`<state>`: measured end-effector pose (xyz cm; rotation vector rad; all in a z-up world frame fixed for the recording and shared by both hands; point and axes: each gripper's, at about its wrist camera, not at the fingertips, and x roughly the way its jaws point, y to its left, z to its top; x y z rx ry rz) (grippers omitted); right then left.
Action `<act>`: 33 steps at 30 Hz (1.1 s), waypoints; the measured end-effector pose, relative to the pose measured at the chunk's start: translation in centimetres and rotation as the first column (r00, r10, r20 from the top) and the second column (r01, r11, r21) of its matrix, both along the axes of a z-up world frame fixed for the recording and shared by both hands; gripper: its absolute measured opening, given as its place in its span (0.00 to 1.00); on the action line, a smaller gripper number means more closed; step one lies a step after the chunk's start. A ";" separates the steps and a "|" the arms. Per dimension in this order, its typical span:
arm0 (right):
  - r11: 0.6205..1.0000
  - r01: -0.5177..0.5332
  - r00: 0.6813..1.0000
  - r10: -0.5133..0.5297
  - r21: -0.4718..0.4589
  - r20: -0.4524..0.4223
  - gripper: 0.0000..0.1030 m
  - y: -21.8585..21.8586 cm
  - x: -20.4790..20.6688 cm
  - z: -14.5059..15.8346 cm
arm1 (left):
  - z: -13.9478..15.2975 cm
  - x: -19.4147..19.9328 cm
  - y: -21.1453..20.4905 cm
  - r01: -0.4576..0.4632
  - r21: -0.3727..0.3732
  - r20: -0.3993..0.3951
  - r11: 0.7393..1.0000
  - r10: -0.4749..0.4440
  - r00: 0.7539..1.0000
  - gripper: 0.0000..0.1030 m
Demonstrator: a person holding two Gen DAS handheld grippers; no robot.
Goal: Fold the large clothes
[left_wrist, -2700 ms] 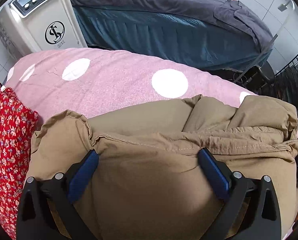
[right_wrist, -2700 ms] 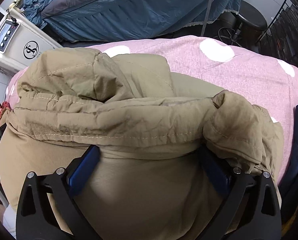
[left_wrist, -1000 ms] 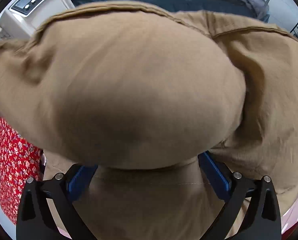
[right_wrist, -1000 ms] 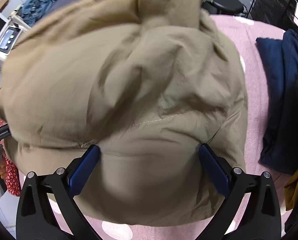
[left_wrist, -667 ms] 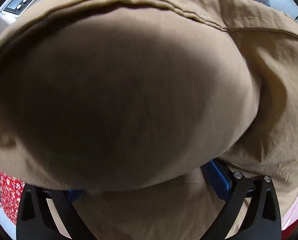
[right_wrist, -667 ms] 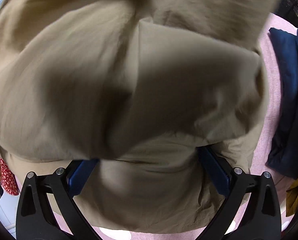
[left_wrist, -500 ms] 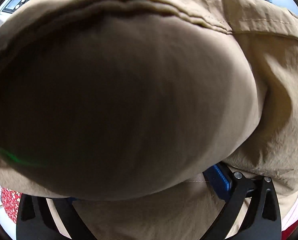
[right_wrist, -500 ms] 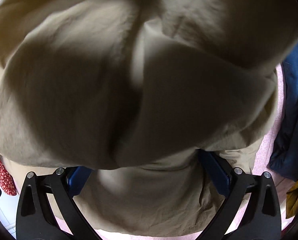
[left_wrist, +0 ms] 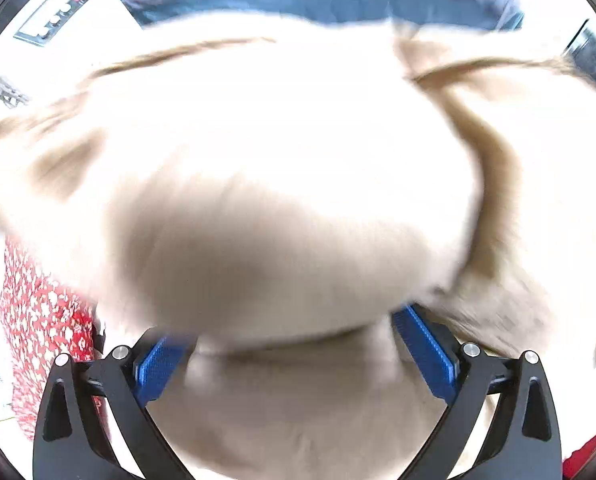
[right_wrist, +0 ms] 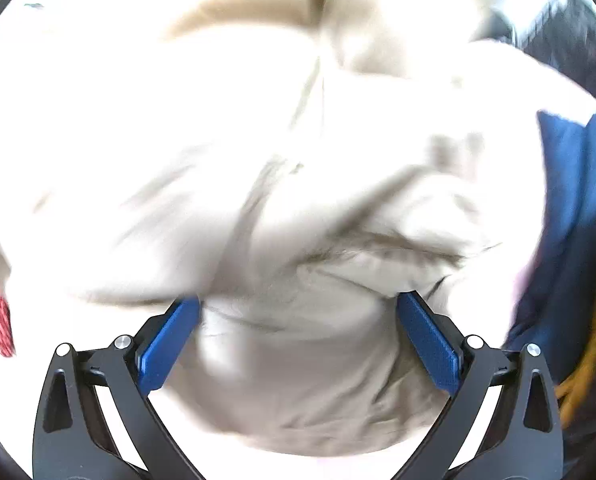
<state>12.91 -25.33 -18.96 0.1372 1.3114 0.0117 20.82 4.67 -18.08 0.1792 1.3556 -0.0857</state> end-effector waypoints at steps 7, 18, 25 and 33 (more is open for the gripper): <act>0.994 0.094 0.992 -0.099 0.054 0.084 0.95 -6.8 -1.8 1.5 | 4.6 -4.4 2.5 -0.011 -0.103 0.085 0.995 0.020 0.996 0.94; 0.883 0.185 0.981 -0.143 0.432 -0.128 0.96 -12.6 3.2 -8.3 | 4.0 -11.0 5.2 -0.112 -0.137 0.022 0.984 0.116 0.993 0.94; 0.852 0.129 0.987 -0.060 0.507 -0.151 0.96 -12.8 5.8 -11.2 | 3.4 -11.8 6.9 -0.152 -0.127 -0.013 0.980 0.151 0.988 0.94; 0.950 0.126 0.985 -0.086 0.285 -0.150 0.96 -10.7 7.3 -8.2 | 3.7 -12.0 7.6 -0.176 -0.128 -0.007 0.976 0.177 0.984 0.94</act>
